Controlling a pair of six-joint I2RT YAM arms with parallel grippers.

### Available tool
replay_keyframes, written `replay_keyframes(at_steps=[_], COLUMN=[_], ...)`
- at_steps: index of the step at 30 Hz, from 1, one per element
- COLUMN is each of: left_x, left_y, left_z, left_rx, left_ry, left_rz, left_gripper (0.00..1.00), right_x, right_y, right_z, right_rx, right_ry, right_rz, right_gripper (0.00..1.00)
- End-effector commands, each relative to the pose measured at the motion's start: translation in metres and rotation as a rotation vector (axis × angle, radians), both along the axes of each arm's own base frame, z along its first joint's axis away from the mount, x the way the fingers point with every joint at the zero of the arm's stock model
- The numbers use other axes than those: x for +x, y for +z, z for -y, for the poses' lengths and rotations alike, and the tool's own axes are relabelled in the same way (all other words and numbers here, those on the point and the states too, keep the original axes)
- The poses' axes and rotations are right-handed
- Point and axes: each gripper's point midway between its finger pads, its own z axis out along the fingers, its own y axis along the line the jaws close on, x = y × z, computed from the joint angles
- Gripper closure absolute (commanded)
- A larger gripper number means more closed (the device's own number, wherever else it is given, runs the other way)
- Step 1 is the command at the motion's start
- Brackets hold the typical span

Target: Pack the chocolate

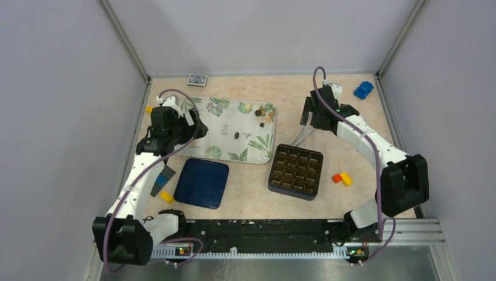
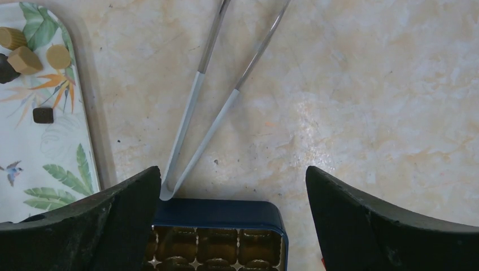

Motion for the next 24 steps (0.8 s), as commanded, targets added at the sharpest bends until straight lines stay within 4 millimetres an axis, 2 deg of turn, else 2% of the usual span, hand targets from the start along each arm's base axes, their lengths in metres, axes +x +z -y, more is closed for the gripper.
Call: replay_keyframes(at_steps=[1, 6, 12, 16, 24], left_x=[0.004, -0.002, -0.021, -0.031, -0.032], left_y=[0.022, 0.024, 0.020, 0.016, 0.010], left_z=[0.008, 0.020, 0.035, 0.039, 0.040], left_rx=[-0.017, -0.053, -0.114, -0.135, -0.149], left_ry=[-0.057, -0.123, -0.204, -0.216, -0.210], left_rz=[0.059, 0.064, 0.053, 0.050, 0.042], left_gripper=[0.01, 0.01, 0.01, 0.01, 0.01], right_x=[0.009, 0.010, 0.015, 0.026, 0.052], right_y=[0.023, 0.026, 0.013, -0.001, -0.045], right_z=[-0.003, -0.002, -0.002, -0.006, -0.028], right_rx=[0.038, 0.037, 0.027, 0.044, 0.174], right_ry=[0.006, 0.012, -0.013, -0.049, -0.110], right_rz=[0.096, 0.115, 0.093, 0.077, -0.019], right_gripper=[0.03, 0.03, 0.03, 0.03, 0.04])
